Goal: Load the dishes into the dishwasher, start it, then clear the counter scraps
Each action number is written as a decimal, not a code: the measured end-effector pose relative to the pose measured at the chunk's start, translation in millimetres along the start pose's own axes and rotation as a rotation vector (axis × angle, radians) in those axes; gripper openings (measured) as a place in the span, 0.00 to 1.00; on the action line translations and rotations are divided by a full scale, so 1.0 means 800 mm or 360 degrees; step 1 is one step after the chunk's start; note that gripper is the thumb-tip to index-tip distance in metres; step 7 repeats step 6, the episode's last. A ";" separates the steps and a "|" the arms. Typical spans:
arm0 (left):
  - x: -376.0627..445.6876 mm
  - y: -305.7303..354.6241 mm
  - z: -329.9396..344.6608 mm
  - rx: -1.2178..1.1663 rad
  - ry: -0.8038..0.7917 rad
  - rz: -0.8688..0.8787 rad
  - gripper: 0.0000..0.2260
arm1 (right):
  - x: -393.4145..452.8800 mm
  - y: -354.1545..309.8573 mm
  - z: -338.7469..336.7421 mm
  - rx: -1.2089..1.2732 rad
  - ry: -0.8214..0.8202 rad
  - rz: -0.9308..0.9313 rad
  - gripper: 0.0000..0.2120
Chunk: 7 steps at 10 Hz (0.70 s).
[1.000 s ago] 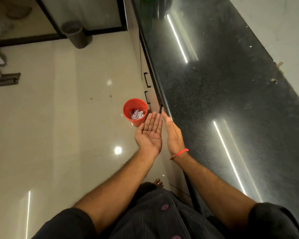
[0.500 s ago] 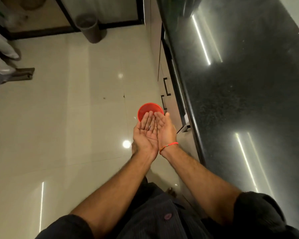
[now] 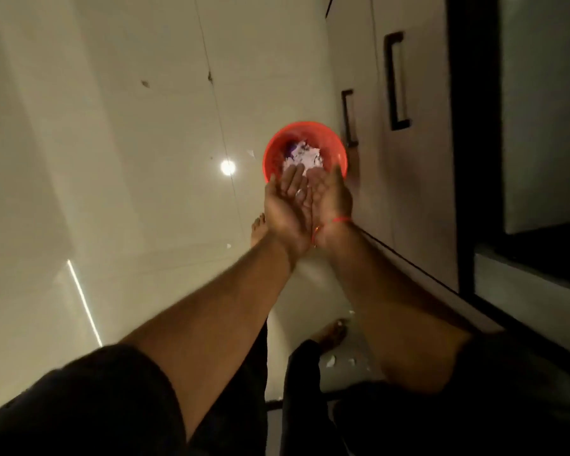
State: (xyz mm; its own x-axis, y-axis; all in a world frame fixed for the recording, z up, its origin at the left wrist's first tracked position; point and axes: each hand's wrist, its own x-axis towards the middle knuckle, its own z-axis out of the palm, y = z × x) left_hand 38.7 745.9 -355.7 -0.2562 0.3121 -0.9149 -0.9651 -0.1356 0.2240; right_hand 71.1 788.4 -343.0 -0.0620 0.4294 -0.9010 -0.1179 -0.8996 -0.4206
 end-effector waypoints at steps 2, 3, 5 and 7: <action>0.184 -0.028 -0.020 -0.0075 0.0110 -0.0203 0.25 | 0.180 0.035 -0.001 0.0191 0.0087 0.0128 0.25; 0.205 -0.030 -0.029 -0.0001 0.0199 -0.0168 0.19 | 0.214 0.051 -0.010 0.0281 0.0084 0.0120 0.23; 0.196 -0.031 -0.045 -0.0004 0.0334 -0.0328 0.23 | 0.201 0.064 -0.009 0.0235 0.0291 0.0247 0.16; 0.190 -0.025 -0.040 0.0117 0.0414 -0.0280 0.17 | 0.189 0.057 -0.004 0.0170 0.0283 0.0260 0.13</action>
